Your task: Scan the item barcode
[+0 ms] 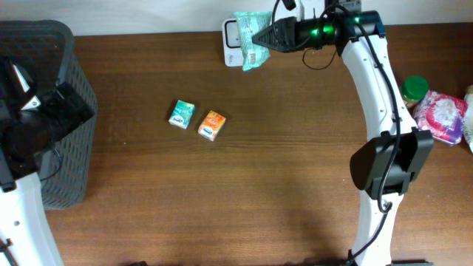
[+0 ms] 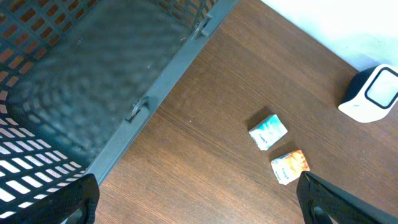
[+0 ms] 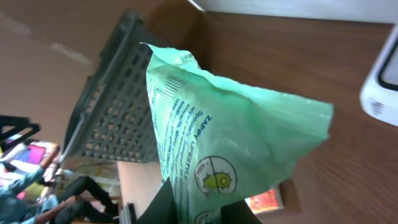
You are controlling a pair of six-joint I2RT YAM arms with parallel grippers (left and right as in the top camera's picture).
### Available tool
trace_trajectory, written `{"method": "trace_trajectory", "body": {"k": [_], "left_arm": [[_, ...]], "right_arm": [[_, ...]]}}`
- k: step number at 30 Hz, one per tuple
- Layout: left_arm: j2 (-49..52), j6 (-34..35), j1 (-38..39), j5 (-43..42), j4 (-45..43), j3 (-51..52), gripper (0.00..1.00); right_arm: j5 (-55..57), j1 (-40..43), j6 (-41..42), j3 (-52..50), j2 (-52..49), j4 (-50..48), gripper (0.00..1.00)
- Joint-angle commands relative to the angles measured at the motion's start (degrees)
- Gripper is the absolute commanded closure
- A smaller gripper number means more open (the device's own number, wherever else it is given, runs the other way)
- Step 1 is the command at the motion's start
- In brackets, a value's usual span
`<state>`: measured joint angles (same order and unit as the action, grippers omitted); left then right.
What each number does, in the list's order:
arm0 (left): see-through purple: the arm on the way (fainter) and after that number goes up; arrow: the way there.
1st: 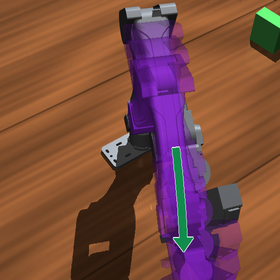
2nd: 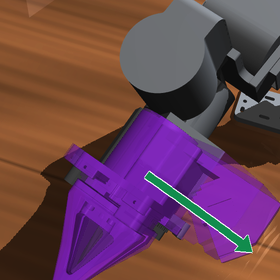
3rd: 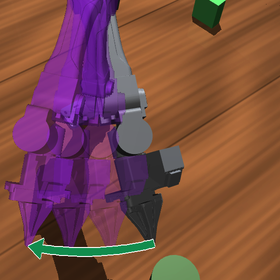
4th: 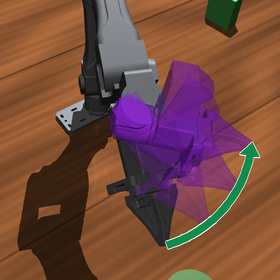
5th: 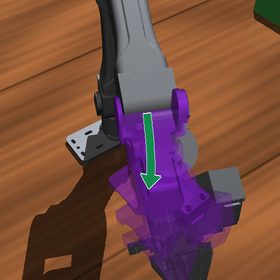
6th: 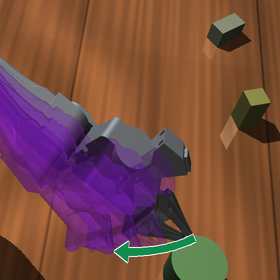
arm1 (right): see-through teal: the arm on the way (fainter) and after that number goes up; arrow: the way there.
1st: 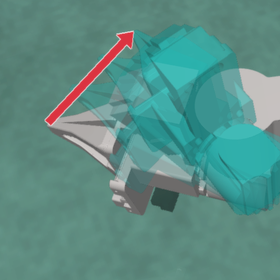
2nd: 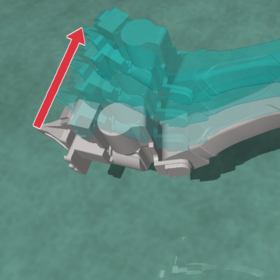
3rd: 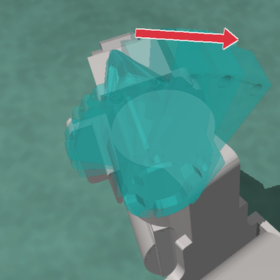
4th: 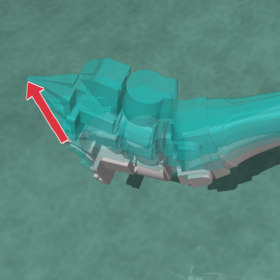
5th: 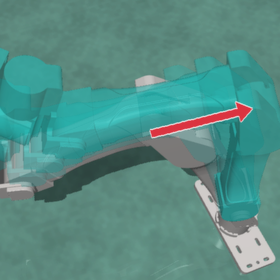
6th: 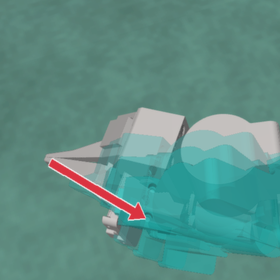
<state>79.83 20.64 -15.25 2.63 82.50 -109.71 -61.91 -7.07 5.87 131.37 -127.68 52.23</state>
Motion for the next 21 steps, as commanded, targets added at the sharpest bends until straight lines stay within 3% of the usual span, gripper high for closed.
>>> {"method": "trace_trajectory", "body": {"k": [1,7,16,17,21], "left_arm": [[-0.07,0.33,-0.35,0.63,-0.09,-0.07,0.01],[-0.07,0.33,-0.35,0.63,-0.09,-0.07,0.01],[-0.07,0.33,-0.37,0.63,-0.09,-0.07,0.01],[-0.07,0.33,-0.35,0.63,-0.09,-0.07,0.01],[-0.07,0.33,-0.35,0.63,-0.09,-0.07,0.01]], "right_arm": [[6.80,-2.40,0.66,1.07,0.94,0.22,0.88],[20.85,-8.07,0.59,1.07,0.94,0.42,0.87],[23.17,-8.31,0.61,1.07,0.94,1.60,0.87],[29.29,-8.39,0.61,1.07,0.92,3.58,0.87],[71.93,-11.54,4.39,-2.51,-0.37,15.80,0.88]]}}
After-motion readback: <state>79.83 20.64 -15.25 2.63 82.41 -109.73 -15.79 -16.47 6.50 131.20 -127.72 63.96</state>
